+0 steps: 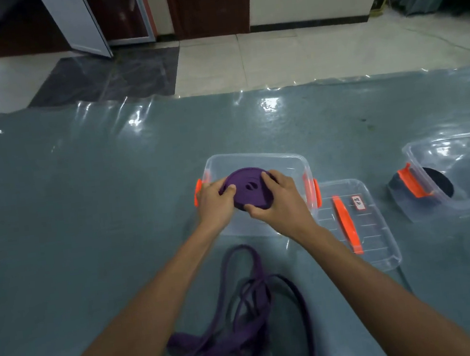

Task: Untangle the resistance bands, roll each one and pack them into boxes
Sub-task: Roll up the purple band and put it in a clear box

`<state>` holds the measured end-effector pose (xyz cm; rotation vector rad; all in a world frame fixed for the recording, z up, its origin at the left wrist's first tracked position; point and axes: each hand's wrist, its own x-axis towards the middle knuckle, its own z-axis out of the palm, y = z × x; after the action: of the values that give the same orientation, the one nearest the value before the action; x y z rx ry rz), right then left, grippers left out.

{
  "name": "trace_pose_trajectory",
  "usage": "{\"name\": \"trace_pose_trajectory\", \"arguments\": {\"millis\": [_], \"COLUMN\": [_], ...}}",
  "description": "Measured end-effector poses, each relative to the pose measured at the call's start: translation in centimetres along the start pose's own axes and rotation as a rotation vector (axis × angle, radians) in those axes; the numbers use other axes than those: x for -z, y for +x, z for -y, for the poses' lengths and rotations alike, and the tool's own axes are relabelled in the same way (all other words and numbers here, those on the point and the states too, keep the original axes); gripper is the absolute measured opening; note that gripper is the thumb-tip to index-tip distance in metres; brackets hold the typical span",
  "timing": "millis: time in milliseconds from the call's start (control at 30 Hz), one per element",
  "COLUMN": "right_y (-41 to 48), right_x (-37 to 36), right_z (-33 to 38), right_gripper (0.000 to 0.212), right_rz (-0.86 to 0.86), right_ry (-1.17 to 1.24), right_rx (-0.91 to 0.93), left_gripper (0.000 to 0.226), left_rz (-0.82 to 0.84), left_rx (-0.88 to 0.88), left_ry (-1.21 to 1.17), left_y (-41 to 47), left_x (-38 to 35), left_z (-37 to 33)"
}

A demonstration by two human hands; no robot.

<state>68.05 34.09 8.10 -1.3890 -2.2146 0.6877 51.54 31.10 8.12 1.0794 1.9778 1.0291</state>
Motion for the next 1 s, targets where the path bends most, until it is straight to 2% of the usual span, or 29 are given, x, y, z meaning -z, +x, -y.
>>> {"name": "trace_pose_trajectory", "arguments": {"millis": [67, 167, 233, 333, 467, 567, 800, 1000], "right_y": [1.7, 4.3, 5.9, 7.9, 9.7, 10.0, 8.4, 9.2], "right_x": [-0.5, -1.3, -2.1, -3.9, -5.9, -6.4, -8.4, -8.8], "right_z": [-1.6, -3.5, -4.5, -5.6, -6.6, -7.1, -7.9, -7.9], "right_gripper": [0.081, 0.075, 0.072, 0.074, 0.074, 0.07, 0.066, 0.081], "right_rz": [0.048, 0.129, 0.212, 0.335, 0.463, 0.484, 0.564, 0.641], "right_ry": [-0.024, -0.046, -0.079, -0.136, -0.171, -0.197, -0.258, -0.354], "right_rx": [-0.004, -0.02, -0.039, -0.07, -0.085, -0.053, 0.016, 0.036], "left_gripper": [0.036, 0.041, 0.033, 0.021, 0.022, 0.025, 0.027, 0.025], "left_rz": [0.053, 0.136, 0.201, 0.261, 0.303, 0.299, 0.423, 0.444], "left_rx": [0.015, 0.135, 0.155, 0.208, 0.231, 0.254, 0.29, 0.218], "left_ry": [0.032, 0.095, 0.129, 0.254, 0.43, 0.469, 0.491, 0.555], "left_y": [1.2, 3.4, 5.2, 7.5, 9.1, 9.7, 9.2, 9.2], "left_x": [-0.5, -1.3, -2.0, -2.8, -4.4, -5.0, -5.7, -5.8], "left_z": [-0.5, -0.1, 0.6, 1.4, 2.0, 3.0, 5.4, 5.8]}}
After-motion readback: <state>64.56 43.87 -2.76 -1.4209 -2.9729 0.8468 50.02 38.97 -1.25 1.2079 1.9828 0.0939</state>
